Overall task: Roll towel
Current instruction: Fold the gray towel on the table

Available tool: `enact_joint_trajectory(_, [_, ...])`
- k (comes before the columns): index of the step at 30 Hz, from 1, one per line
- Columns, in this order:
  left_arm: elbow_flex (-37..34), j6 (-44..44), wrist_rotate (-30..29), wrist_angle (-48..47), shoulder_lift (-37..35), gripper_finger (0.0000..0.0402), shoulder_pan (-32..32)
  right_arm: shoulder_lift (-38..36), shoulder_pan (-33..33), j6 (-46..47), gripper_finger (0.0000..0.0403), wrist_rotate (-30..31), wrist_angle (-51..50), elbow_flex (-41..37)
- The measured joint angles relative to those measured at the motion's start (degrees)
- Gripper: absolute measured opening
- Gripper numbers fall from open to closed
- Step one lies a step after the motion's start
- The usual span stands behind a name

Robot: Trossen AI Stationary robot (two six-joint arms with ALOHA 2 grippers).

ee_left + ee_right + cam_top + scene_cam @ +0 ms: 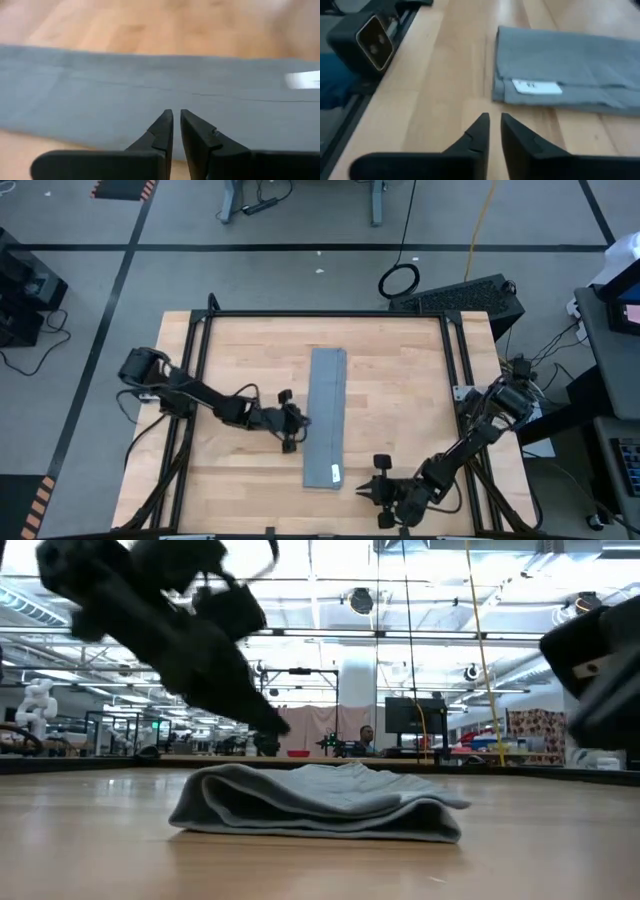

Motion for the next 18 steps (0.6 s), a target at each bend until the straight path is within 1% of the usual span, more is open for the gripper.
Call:
enact_joint_trajectory(4, [-0.02,-1.22,0.47,2.30,-1.31,0.0045,-7.15,3.08,-0.91,-3.47,0.0076,0.69,5.83,0.00])
enact_joint_trajectory(7, [0.07,-0.75,-1.01,2.70,-0.44,0.0066,-13.56,5.62,-2.18,-7.07,0.0108,0.44,10.40,0.00])
enact_joint_trajectory(8, [0.24,-0.64,-1.85,2.80,0.16,0.0078,-15.58,6.26,-2.57,-8.70,0.0120,0.41,11.91,0.00])
enact_joint_trajectory(10, [0.23,-0.58,-5.33,2.28,0.52,0.0106,-19.63,7.48,-3.27,-11.86,0.0143,0.40,15.24,0.00])
enact_joint_trajectory(11, [0.50,-0.59,-7.12,2.65,0.85,0.0123,-21.31,8.05,-3.42,-13.66,0.0154,0.43,16.37,0.00])
enact_joint_trajectory(13, [1.14,-0.41,-8.81,2.99,1.57,0.0160,-24.10,8.95,-3.77,-16.74,0.0177,-0.12,18.08,0.00])
enact_joint_trajectory(16, [2.27,1.81,-11.00,2.82,3.11,0.0214,-26.97,10.25,-4.35,-20.80,0.0204,-1.25,20.95,0.00])
enact_joint_trajectory(18, [3.12,3.65,-12.15,2.85,4.54,0.0243,-27.74,11.27,-4.78,-22.27,0.0217,-1.28,22.89,0.24])
